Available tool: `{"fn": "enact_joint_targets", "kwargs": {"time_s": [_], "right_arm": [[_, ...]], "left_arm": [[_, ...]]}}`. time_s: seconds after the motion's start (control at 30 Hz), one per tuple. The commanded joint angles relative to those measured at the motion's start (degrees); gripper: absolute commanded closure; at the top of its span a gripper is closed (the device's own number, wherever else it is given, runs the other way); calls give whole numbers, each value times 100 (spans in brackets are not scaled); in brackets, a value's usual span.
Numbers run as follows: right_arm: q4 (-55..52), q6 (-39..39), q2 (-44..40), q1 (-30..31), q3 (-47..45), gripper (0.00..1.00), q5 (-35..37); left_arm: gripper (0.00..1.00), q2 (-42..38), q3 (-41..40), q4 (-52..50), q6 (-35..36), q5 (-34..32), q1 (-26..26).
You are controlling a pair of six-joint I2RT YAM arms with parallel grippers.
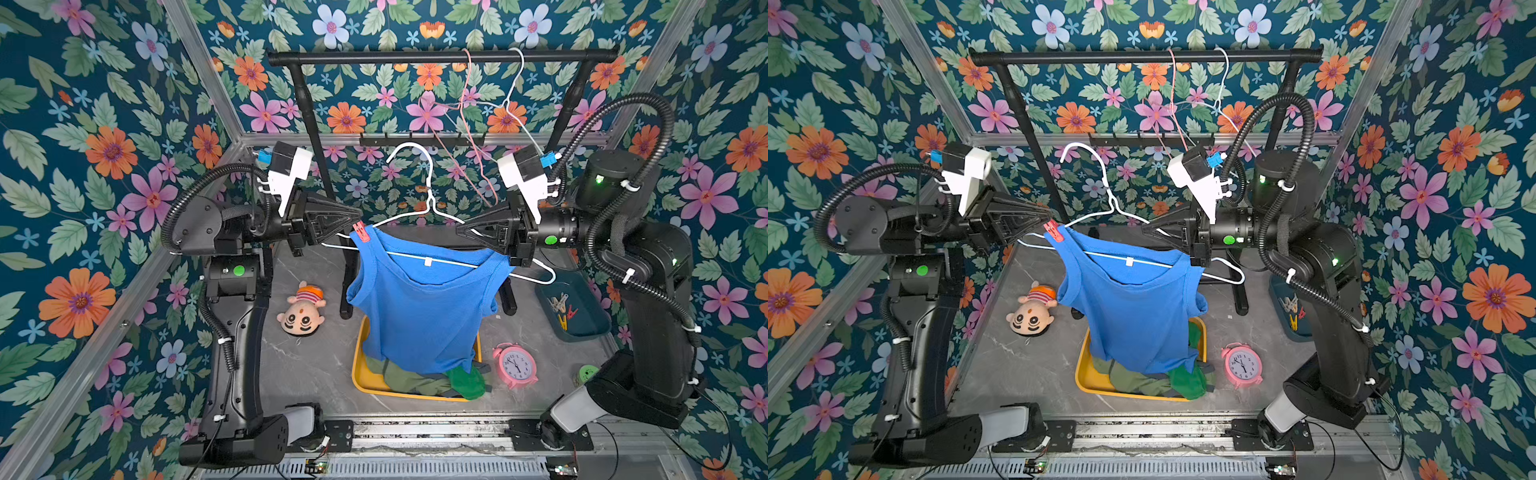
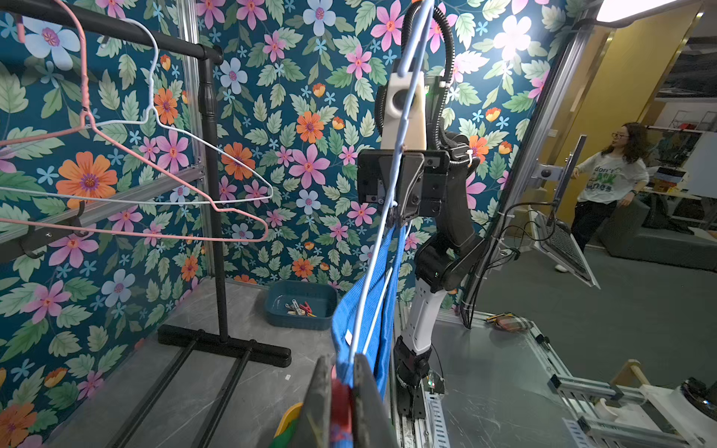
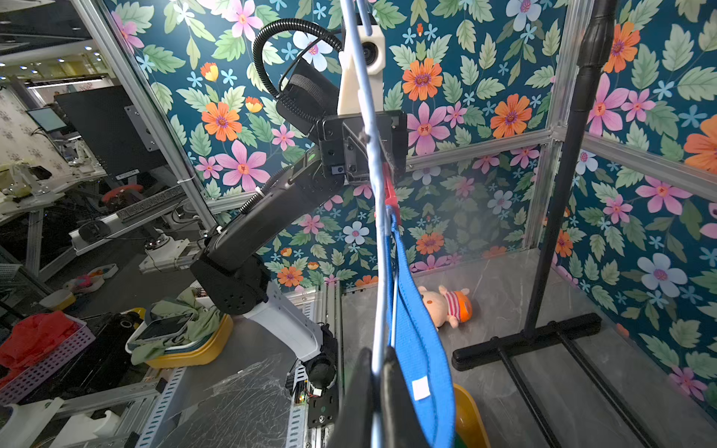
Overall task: Remove the clothespins securing tank tops to the hanger
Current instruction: Remove the clothespin from the hanger.
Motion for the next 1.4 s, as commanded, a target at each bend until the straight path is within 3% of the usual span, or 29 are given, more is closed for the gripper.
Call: {"fn": "enact_joint_targets", "kwargs": {"time_s": [0.0, 0.2, 0.33, 0.67, 1.03, 1.23, 1.37], "right_arm": [[281, 56, 39, -41, 45, 100, -161], [280, 114, 67, -182, -59, 100, -262], [351, 188, 59, -337, -187, 100, -363], [420, 179, -286, -537, -948, 100, -514], [1365, 423, -1290, -541, -3962, 100, -806], [2649, 1122, -1732, -506, -5955, 100, -1069], [2961, 1224, -1739, -335, -6658, 100, -742]], "left_arm": [[100, -27, 6, 62, -21, 622, -15], [100, -35, 163, 139, -62, 622, -8], [100, -5, 172, 880, -606, 640, 27], [100, 120, 577, 1095, -714, 652, 299], [100, 255, 1129, 1042, -843, 595, 308], [100, 254, 1107, 912, -755, 538, 308], [100, 263, 1078, 803, -681, 502, 308]]}}
